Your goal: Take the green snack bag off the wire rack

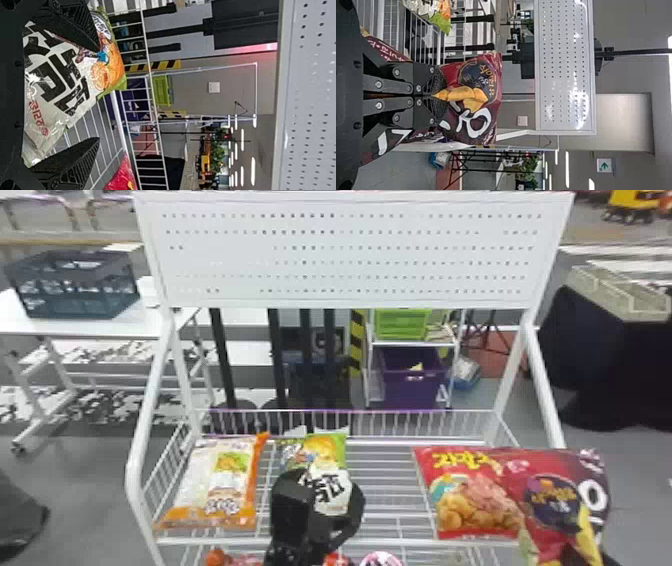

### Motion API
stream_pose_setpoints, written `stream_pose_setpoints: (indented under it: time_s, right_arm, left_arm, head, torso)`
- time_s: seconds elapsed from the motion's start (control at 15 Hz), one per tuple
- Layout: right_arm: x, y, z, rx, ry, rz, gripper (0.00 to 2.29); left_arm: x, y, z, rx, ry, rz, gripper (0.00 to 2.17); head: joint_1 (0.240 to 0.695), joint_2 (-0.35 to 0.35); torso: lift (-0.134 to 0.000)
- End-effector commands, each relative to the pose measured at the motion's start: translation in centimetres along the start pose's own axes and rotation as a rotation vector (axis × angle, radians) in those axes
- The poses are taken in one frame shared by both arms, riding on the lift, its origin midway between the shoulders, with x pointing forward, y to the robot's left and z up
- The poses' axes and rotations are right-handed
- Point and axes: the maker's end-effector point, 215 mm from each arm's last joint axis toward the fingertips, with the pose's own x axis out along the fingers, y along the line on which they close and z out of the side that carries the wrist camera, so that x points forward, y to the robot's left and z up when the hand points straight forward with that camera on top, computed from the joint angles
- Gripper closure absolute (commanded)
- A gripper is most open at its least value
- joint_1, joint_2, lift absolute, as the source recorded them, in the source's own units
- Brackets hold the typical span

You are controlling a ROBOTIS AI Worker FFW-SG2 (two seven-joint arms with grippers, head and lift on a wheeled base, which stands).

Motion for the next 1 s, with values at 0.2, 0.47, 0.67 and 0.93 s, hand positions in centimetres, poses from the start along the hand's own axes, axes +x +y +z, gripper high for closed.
stream_pose_setpoints:
  time_s: [0.2,0.47,0.67,0.93]
  right_arm:
    - [0.2,0.0,-0.2,-0.002,0.001,0.003,2.24]
    - [0.3,0.0,-0.2,-0.003,0.000,0.004,2.24]
    - [0.3,0.0,0.0,-0.003,-0.003,0.004,2.24]
    - [0.4,0.1,0.1,-0.003,-0.006,0.006,2.24]
  left_arm:
    - [2.6,1.0,-2.3,0.036,0.057,0.040,0.09]
    - [3.0,2.5,-3.2,0.007,0.088,0.076,0.18]
    - [2.9,3.3,-3.4,0.013,0.092,0.109,0.54]
    - [2.7,4.4,-5.3,0.025,0.153,0.145,1.74]
  head:
    - [0.499,0.000]
    - [0.499,0.000]
    - [0.499,0.000]
    - [0.499,0.000]
  torso:
    - [0.000]
    - [0.000]
    - [0.000]
    - [0.000]
